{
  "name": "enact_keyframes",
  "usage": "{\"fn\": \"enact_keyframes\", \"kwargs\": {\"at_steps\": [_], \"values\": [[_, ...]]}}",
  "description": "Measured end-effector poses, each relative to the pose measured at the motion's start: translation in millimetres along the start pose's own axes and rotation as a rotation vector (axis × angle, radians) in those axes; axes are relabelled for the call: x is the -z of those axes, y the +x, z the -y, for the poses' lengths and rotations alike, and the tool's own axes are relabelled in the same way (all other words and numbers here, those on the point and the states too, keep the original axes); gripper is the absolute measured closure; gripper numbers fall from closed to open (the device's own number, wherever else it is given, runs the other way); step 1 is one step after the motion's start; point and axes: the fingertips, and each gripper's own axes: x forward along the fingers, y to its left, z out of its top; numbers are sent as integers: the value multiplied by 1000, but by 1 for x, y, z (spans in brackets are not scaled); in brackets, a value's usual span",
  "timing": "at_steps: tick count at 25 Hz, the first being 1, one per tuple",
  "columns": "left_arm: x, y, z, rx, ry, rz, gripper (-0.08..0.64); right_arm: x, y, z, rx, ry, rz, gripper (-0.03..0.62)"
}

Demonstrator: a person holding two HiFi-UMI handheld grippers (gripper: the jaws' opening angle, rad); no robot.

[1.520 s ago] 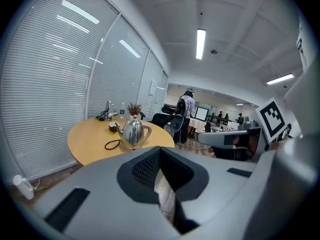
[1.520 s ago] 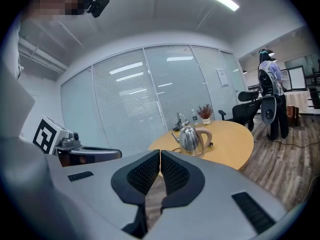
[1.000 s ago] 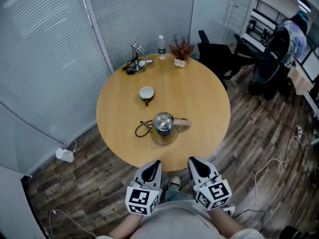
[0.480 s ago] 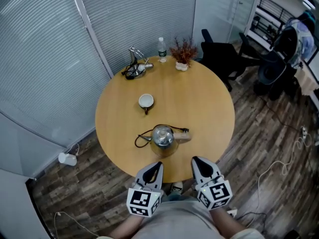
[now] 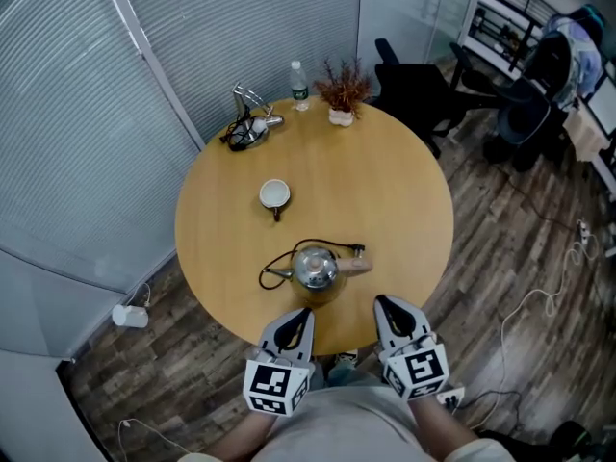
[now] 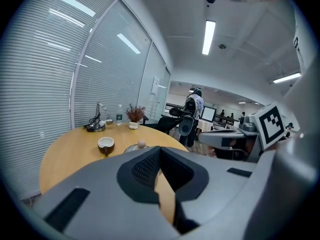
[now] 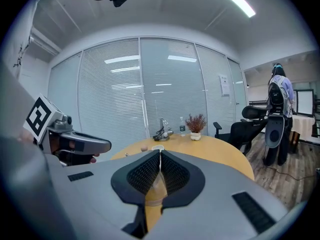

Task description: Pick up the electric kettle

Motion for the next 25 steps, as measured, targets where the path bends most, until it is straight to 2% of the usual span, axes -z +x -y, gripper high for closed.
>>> {"fn": "enact_keyframes", "kwargs": {"at_steps": [15,22,25], "values": [[21,26,-25,10,-28,-52,558,41,50,34,46,-35,-91,558],[34,33,-34,-2,-57,-91,558,66,74,49,81,-105,-134,556],[38,33,-37,-7,-67,-102,558,75,83,52,79,-94,-148,524]]}}
